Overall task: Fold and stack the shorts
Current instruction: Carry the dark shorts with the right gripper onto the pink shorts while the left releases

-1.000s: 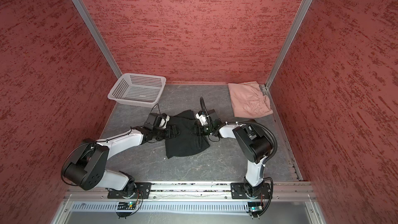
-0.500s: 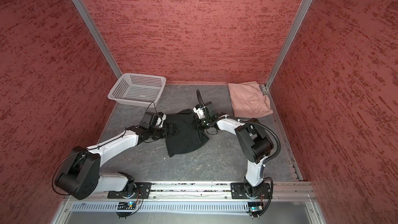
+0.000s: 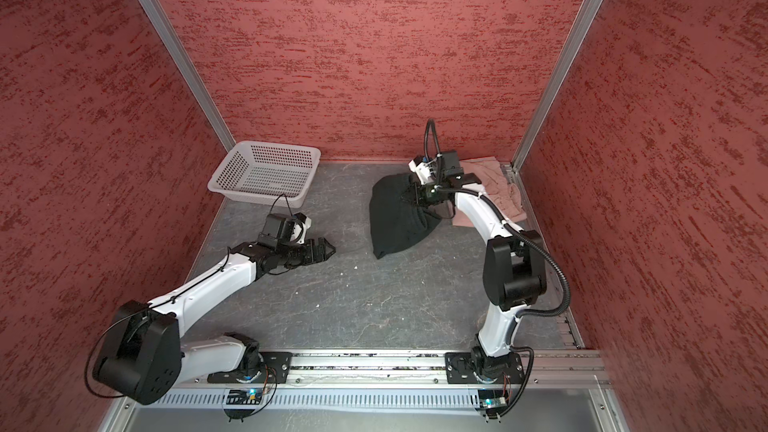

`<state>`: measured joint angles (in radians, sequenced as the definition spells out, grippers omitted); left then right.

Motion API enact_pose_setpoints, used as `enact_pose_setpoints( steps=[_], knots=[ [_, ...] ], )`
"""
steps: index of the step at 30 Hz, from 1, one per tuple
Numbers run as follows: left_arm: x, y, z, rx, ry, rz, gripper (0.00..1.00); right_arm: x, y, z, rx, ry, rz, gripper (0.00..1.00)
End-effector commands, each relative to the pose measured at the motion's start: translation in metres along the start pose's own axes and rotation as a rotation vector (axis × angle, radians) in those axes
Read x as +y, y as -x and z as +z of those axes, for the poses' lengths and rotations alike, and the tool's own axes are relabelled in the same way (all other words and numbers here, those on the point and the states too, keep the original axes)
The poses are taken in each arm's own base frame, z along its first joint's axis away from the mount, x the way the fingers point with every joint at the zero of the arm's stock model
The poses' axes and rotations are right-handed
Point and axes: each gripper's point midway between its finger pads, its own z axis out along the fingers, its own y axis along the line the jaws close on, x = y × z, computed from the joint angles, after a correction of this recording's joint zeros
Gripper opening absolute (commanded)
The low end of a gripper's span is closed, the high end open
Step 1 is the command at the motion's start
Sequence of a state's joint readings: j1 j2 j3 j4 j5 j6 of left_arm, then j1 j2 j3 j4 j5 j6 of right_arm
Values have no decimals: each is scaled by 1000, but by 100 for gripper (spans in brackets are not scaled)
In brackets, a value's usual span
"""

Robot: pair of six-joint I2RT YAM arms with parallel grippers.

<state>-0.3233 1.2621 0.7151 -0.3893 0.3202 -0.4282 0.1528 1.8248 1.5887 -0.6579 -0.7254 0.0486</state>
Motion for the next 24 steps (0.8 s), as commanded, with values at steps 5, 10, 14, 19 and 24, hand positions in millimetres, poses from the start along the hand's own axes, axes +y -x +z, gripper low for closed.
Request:
enact_pose_setpoints(
  steps=[5, 10, 14, 19, 24],
  knots=[
    [-7, 13, -16, -28, -10, 35, 98, -27, 60, -67, -90, 52, -133, 0],
    [-6, 15, -20, -25, -2, 41, 98, -62, 93, -110, -184, 89, -164, 0],
    [-6, 15, -21, -22, 2, 31, 98, -109, 105, -142, -224, 101, -127, 0],
    [-6, 15, -22, -7, 14, 19, 98, -150, 91, -164, -248, 142, -80, 0],
    [-9, 15, -22, -4, 23, 17, 98, -182, 59, -166, -235, 145, -48, 0]
  ],
)
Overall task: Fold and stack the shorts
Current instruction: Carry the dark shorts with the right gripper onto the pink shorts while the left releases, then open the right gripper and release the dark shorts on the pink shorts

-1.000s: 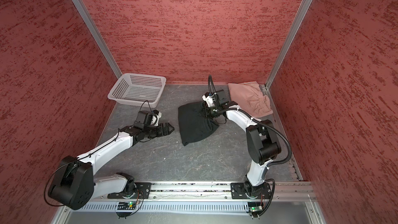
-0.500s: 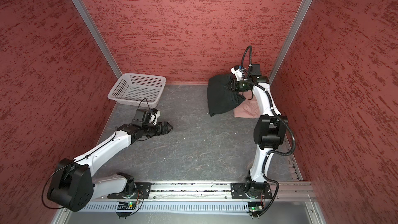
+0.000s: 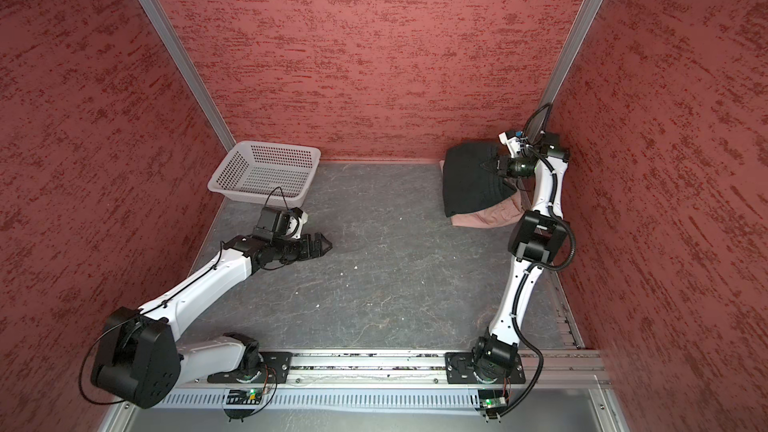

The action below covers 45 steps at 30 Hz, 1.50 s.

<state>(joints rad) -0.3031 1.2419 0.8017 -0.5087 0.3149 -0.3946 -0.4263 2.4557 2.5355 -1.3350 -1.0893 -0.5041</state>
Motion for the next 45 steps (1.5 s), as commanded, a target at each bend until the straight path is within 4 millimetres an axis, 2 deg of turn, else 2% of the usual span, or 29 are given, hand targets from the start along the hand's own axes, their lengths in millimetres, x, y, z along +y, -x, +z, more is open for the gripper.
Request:
enact_pose_setpoints(
  steps=[1, 5, 10, 13, 14, 15, 16, 17, 18, 20, 23, 25, 27, 35, 37, 39, 41, 43, 45],
  knots=[
    [-4, 2, -2, 0, 5, 2, 98, 23, 1, -13, -55, 107, -71, 0],
    [-4, 0, -2, 16, 17, 10, 98, -6, 7, -33, -127, 102, -49, 0],
    [-7, 3, -3, 8, 25, 18, 98, -47, -9, -23, -100, 56, -2, 0],
    [-9, 5, -2, 9, 22, 19, 98, -84, -18, -11, -83, -7, 89, 0],
    [-9, 4, -1, 13, 25, 20, 98, -105, -20, -22, -106, -48, 128, 0],
    [-9, 4, 0, 16, 28, 22, 98, -114, -21, -23, -110, -69, 149, 5],
    [-9, 4, 0, 18, 30, 23, 98, -123, -22, -23, -114, -92, 175, 19],
    [-10, 4, 1, 20, 31, 23, 99, -131, -23, -23, -116, -121, 202, 41],
    [-10, 4, 1, 20, 31, 25, 99, -133, -22, -24, -115, -137, 207, 53],
    [-11, 4, 1, 17, 31, 28, 99, -125, -15, -28, -132, -129, 216, 59],
    [-10, 8, 1, 0, 38, 35, 99, -108, -2, -33, -161, -175, 198, 83],
    [-9, 13, -1, -23, 53, 50, 99, -99, 8, -41, -215, -270, 172, 93],
    [-8, 18, -4, -53, 69, 61, 99, -90, 14, -55, -306, -333, 160, 99],
    [9, 38, -27, -215, 178, 88, 99, -69, -4, -89, -520, -531, 158, 99],
    [11, 41, -33, -248, 178, 91, 99, -79, -2, -104, -561, -639, 164, 99],
    [10, 42, -38, -265, 168, 97, 99, -91, 9, -117, -588, -719, 162, 99],
    [9, 42, -42, -269, 168, 109, 99, -96, 17, -120, -580, -743, 174, 99],
    [14, 42, -45, -278, 194, 114, 99, -84, 20, -121, -586, -724, 156, 99],
    [20, 44, -51, -312, 222, 108, 99, -60, 18, -108, -583, -708, 115, 99]
  ],
)
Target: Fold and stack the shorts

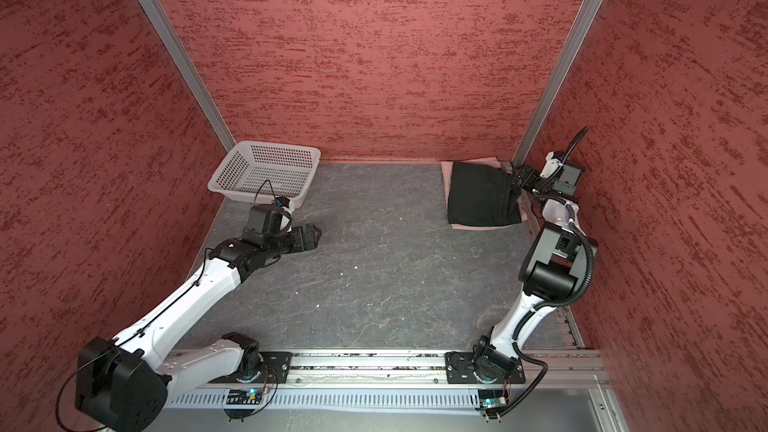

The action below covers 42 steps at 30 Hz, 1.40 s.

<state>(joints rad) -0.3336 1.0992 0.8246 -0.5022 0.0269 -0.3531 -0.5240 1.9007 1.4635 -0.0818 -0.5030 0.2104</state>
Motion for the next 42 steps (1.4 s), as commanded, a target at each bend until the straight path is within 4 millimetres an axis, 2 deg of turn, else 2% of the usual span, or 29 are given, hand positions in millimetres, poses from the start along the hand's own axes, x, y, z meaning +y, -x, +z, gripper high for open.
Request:
enact_pose_setpoints(
  steps=[1, 5, 9, 11, 12, 14, 18, 21, 23, 26, 28, 29, 30, 32, 34, 37, 39, 42],
  knots=[
    [17, 5, -6, -66, 71, 12, 99, 28, 18, -23, -101, -12, -62, 99],
    [39, 24, -20, -227, 173, -2, 99, 68, -14, -66, -169, 26, -93, 99],
    [80, 43, -29, -452, 362, -20, 99, 109, -53, -115, -308, 69, -134, 99],
    [96, 49, -30, -540, 434, -3, 99, 111, -76, -129, -359, 41, -169, 99],
    [103, 50, -27, -578, 467, 18, 99, 106, -88, -133, -376, 12, -174, 99],
    [115, 52, -24, -609, 524, 27, 99, 95, -109, -132, -376, -15, -176, 99],
    [116, 65, -13, -660, 549, 171, 99, 86, -152, -116, -333, -27, -235, 99],
    [131, 55, 8, -617, 504, 180, 99, 86, -167, -106, -353, -29, -296, 99],
    [142, 51, 16, -617, 455, 149, 99, 90, -165, -103, -373, -34, -310, 99],
    [131, 60, 16, -678, 331, 207, 99, 91, -170, -100, -391, -64, -358, 99],
    [135, 59, 26, -632, 275, 183, 99, 92, -186, -96, -408, -15, -382, 99],
    [134, 61, 29, -615, 255, 183, 99, 102, -190, -94, -423, 41, -422, 99],
    [134, 63, 32, -610, 245, 177, 99, 107, -186, -93, -419, 46, -437, 99],
    [134, 67, 34, -626, 200, 139, 99, 101, -192, -76, -334, 14, -424, 99],
    [126, 61, 45, -637, 124, 182, 99, 103, -193, -81, -342, 26, -432, 99],
    [121, 52, 69, -579, 108, 232, 99, 108, -195, -82, -345, 59, -451, 99],
    [126, 59, 70, -589, 147, 213, 99, 108, -194, -80, -344, 59, -448, 99],
    [130, 58, 70, -573, 150, 190, 99, 107, -194, -81, -346, 53, -450, 99]
  ],
)
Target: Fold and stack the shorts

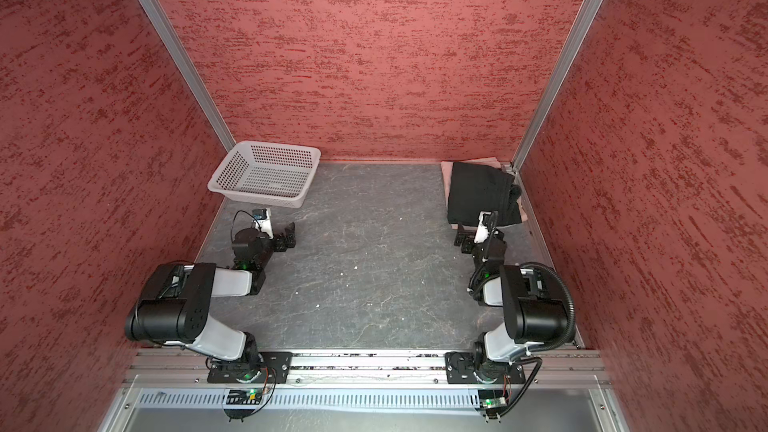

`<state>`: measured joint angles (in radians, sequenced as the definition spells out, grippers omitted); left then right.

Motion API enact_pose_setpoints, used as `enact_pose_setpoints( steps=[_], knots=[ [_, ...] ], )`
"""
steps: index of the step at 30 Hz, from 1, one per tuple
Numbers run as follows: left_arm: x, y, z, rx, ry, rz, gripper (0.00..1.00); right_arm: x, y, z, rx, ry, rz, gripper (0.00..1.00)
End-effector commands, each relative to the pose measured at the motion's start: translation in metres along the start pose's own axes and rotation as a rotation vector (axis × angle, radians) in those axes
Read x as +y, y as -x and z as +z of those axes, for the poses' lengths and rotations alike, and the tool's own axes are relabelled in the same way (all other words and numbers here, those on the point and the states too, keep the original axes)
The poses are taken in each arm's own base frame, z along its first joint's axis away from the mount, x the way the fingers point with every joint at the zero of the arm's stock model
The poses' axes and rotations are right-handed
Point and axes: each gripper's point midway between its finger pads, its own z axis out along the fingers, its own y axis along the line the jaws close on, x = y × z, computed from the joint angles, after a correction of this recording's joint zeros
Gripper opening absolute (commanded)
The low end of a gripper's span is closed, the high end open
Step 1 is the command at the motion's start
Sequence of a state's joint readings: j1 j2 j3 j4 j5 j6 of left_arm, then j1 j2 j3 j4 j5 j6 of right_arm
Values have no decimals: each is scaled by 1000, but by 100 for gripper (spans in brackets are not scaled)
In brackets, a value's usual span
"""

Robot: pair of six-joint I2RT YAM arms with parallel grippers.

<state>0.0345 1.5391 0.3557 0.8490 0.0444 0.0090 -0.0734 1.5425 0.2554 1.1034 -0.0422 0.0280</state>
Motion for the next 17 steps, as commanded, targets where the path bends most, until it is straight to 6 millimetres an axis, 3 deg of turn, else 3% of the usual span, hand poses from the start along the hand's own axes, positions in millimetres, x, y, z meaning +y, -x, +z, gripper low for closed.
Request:
enact_pose_setpoints(
  steps=[1, 17],
  knots=[
    [-3, 23, 2, -64, -20, 2, 99, 6, 22, 2, -76, 26, -28, 99],
    [-3, 23, 3, -68, -20, 1, 99, 6, 21, 3, -69, 25, -25, 99]
  ],
)
